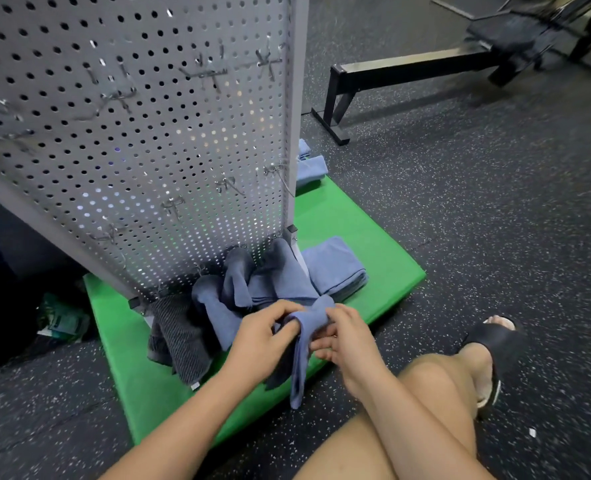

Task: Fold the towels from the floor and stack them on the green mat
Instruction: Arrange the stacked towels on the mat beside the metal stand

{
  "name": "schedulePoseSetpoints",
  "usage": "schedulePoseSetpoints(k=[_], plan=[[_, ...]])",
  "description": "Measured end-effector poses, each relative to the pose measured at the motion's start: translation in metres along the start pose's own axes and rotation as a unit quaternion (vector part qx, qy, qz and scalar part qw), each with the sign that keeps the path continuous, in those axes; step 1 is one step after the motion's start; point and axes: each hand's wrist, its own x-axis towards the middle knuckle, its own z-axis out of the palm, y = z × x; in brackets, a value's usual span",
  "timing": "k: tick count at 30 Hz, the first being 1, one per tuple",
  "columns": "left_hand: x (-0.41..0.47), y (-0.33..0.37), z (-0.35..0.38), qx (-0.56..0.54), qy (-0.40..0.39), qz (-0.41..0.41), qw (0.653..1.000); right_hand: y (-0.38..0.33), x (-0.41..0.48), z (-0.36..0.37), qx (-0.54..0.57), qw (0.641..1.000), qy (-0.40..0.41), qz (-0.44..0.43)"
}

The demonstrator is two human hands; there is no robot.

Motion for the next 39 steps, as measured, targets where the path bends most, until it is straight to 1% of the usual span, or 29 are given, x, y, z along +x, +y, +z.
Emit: schedulePoseSetpoints(k=[3,6,8,11,13,16,18,21,23,25,27,29,31,34,37,39], plan=[[-0.001,0.019,-0.018,-0.054,0.018,-0.008,0.998,-0.014,-0.019,-0.002,-0.006,0.998,-0.028,-0.053],[-0.006,0.04,-0.032,-0.111,0.043,-0.005,0.993,-0.027,-0.043,0.001,-0.106,0.983,-0.033,-0.149],[-0.01,0.052,-0.038,-0.13,0.067,0.0,0.989,-0.038,-0.062,0.008,-0.145,0.968,-0.035,-0.201],[-0.013,0.067,-0.044,-0.153,0.069,0.001,0.986,-0.053,-0.086,0.021,-0.185,0.951,-0.076,-0.234],[-0.013,0.076,-0.05,-0.168,0.066,0.001,0.984,-0.063,-0.095,0.026,-0.221,0.938,-0.088,-0.253],[-0.012,0.085,-0.066,-0.181,0.065,0.006,0.981,-0.076,-0.095,0.029,-0.209,0.929,-0.116,-0.283],[-0.011,0.09,-0.075,-0.205,0.056,-0.003,0.977,-0.083,-0.094,0.03,-0.217,0.923,-0.112,-0.296],[-0.01,0.093,-0.08,-0.232,0.028,-0.007,0.972,-0.091,-0.09,0.032,-0.251,0.911,-0.08,-0.318],[-0.007,0.09,-0.082,-0.242,0.036,-0.009,0.97,-0.096,-0.089,0.032,-0.266,0.903,-0.076,-0.328],[-0.001,0.084,-0.085,-0.26,0.064,-0.027,0.963,-0.102,-0.089,0.033,-0.273,0.899,-0.073,-0.335],[0.008,0.076,-0.088,-0.239,0.094,-0.052,0.965,-0.107,-0.09,0.034,-0.254,0.903,-0.084,-0.335],[0.017,0.067,-0.091,-0.182,0.106,-0.067,0.975,-0.114,-0.09,0.036,-0.216,0.914,-0.111,-0.326],[0.024,0.064,-0.093,-0.175,0.095,-0.084,0.976,-0.121,-0.091,0.035,-0.198,0.92,-0.14,-0.309],[0.034,0.069,-0.096,-0.218,0.082,-0.098,0.968,-0.129,-0.094,0.03,-0.212,0.912,-0.158,-0.315],[0.044,0.076,-0.099,-0.246,0.064,-0.084,0.963,-0.129,-0.093,0.023,-0.258,0.896,-0.139,-0.334],[0.052,0.08,-0.098,-0.241,0.047,-0.077,0.966,-0.125,-0.09,0.018,-0.288,0.888,-0.114,-0.34]])
